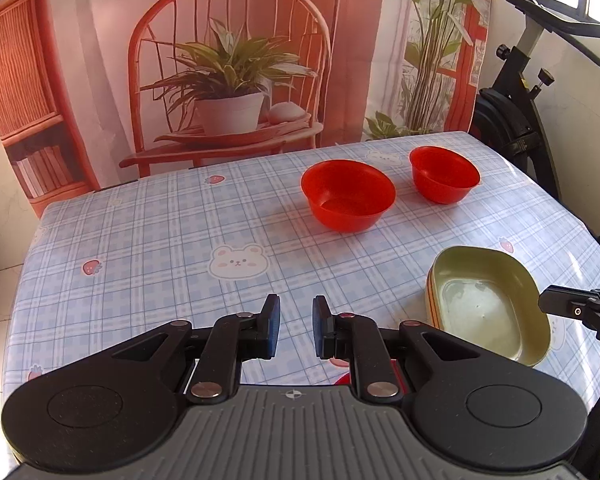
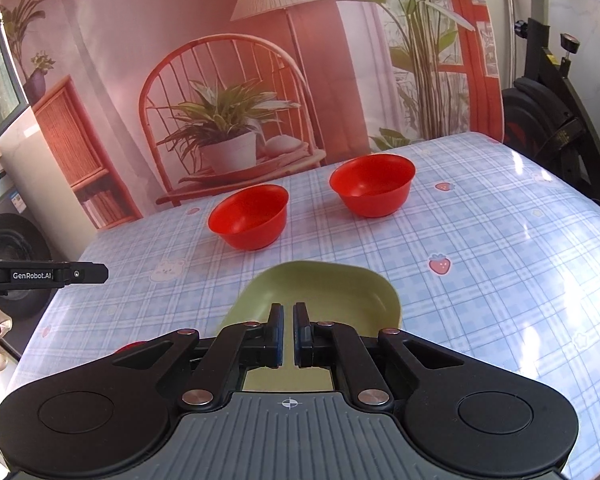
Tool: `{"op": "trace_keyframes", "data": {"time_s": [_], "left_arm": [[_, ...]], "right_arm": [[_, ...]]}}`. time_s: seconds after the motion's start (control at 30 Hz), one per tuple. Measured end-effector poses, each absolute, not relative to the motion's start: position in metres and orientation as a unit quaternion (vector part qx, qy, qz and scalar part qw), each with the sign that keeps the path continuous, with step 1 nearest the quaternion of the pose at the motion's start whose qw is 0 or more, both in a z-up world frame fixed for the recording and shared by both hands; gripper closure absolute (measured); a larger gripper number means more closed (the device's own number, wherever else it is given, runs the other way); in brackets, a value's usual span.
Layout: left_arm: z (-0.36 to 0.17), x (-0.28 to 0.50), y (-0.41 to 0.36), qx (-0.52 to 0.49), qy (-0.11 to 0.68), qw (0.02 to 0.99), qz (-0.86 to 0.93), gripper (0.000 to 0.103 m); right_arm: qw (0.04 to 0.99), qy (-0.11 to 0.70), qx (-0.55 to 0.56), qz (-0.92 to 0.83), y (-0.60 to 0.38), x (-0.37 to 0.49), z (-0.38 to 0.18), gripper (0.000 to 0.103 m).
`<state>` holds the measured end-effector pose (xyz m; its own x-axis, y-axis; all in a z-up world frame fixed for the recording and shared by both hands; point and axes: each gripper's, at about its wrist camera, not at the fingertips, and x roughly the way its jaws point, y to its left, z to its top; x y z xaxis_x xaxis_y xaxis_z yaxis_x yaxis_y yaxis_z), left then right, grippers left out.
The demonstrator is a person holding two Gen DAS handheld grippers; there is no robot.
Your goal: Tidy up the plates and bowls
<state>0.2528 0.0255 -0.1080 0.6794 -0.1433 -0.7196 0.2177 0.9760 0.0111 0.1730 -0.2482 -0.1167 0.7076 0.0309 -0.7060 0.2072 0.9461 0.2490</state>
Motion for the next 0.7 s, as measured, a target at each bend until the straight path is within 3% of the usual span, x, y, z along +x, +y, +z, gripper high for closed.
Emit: {"op": "trace_keyframes", "data": {"time_s": [0.7], "left_arm": [[-0.132,0.217,0.047,-0.052,0.406,0.91,-0.062,0.085]], "right_arm": [[0.902,0.413,0.127,0.003,-0.177,0.19,-0.135,0.092]]}}
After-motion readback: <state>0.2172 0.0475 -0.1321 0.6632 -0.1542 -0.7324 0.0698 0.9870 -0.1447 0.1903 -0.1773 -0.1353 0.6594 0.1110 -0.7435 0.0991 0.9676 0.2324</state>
